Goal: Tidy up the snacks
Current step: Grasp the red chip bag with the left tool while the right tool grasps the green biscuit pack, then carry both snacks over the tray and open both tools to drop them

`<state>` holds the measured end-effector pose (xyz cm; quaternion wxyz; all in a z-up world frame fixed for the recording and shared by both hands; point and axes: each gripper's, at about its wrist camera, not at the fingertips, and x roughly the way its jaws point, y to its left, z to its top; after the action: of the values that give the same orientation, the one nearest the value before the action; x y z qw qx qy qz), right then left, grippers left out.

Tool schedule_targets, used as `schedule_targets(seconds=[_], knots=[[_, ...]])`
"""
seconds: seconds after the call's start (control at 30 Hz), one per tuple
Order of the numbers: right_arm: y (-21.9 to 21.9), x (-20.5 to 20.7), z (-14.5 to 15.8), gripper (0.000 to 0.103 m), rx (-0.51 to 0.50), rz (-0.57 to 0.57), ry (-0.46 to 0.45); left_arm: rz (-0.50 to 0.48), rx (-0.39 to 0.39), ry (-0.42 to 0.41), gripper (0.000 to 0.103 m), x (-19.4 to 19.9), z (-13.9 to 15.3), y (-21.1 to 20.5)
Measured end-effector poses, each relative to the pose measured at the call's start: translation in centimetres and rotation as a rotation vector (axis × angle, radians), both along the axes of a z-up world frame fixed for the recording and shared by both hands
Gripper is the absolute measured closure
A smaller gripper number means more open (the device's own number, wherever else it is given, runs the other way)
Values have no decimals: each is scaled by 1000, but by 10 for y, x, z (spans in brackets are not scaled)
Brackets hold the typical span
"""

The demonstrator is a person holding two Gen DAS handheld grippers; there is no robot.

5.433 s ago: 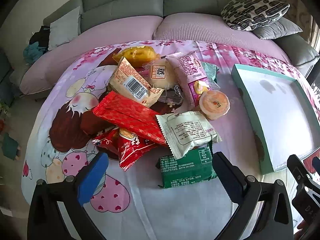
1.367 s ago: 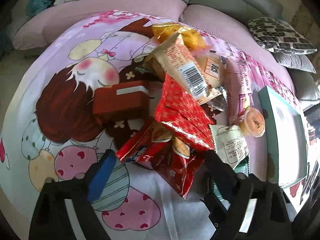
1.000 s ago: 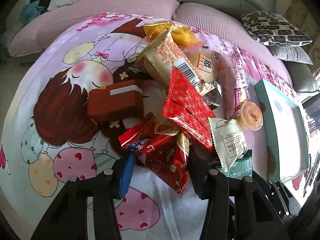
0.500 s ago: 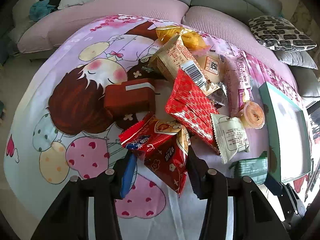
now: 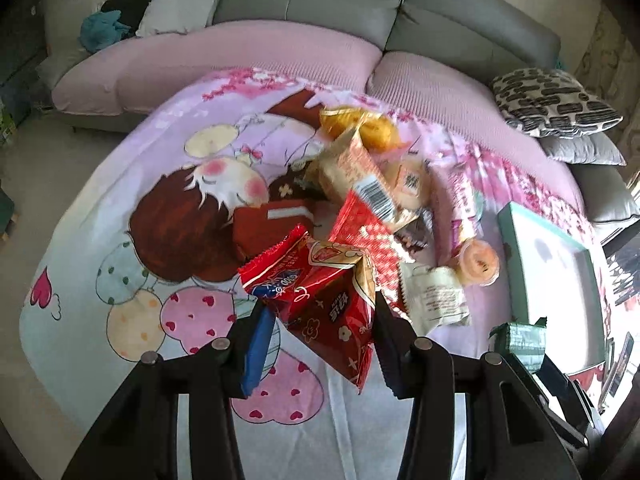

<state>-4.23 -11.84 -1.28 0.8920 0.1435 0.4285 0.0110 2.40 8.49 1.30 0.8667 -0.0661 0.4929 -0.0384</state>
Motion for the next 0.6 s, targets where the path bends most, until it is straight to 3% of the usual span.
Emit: schedule_targets(seconds=[0.3,0.6], knots=[[-42,12,18,32,-47,-141,-40,-102,-67,-28,54,7,16,-36],[-116,26,14,32,-78,-344,-19,-279,-94,-17,54,35,17,-118]])
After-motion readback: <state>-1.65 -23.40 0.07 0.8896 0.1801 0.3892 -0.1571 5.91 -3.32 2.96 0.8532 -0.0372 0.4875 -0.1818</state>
